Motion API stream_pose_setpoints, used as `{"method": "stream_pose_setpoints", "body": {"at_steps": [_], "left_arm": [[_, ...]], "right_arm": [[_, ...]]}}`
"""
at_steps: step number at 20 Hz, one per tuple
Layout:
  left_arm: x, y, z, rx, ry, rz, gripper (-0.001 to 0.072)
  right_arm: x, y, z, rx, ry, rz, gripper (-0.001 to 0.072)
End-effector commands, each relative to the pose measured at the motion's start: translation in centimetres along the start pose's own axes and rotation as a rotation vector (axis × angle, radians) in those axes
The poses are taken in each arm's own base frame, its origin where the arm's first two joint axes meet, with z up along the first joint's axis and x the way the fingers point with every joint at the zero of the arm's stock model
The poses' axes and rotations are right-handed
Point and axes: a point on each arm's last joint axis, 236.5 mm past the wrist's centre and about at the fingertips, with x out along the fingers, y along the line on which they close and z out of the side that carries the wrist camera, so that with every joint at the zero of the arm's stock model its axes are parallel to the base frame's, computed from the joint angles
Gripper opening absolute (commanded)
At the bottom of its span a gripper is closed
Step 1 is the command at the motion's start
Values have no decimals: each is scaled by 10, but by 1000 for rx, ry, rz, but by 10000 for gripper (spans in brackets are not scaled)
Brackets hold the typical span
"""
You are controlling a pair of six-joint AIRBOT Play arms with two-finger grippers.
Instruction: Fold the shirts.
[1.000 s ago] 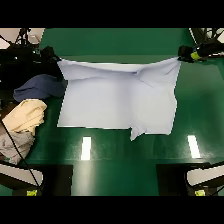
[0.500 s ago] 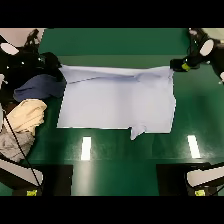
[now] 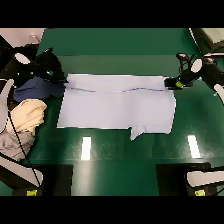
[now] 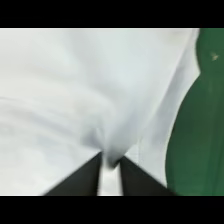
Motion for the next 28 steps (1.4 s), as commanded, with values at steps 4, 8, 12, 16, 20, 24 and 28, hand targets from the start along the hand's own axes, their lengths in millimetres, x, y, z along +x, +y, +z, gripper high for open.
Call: {"method": "stream_pose_setpoints", "body": {"at_steps": [4,8,12,16,20,24,28], "left_arm": [[-26,7,-39,-161,168,-9,531],[-66,11,-73,-217,231,-30,533],[-65,1,-144,-250,294,-23,533],[-50,0,-206,-300,321,19,533],[-39,-6,-243,-344,399,-7,532],[-35,-6,-248,-350,399,-9,532],[-32,-17,-237,-363,363,-63,107]], "right_arm": [[-32,7,-25,13,100,53,404],[-75,7,-62,27,102,129,381],[-93,29,-96,84,94,317,381],[-94,23,-116,119,94,326,378],[-97,24,-117,118,88,326,378],[-97,23,-118,117,88,325,378],[-96,25,-128,114,127,329,378]]}}
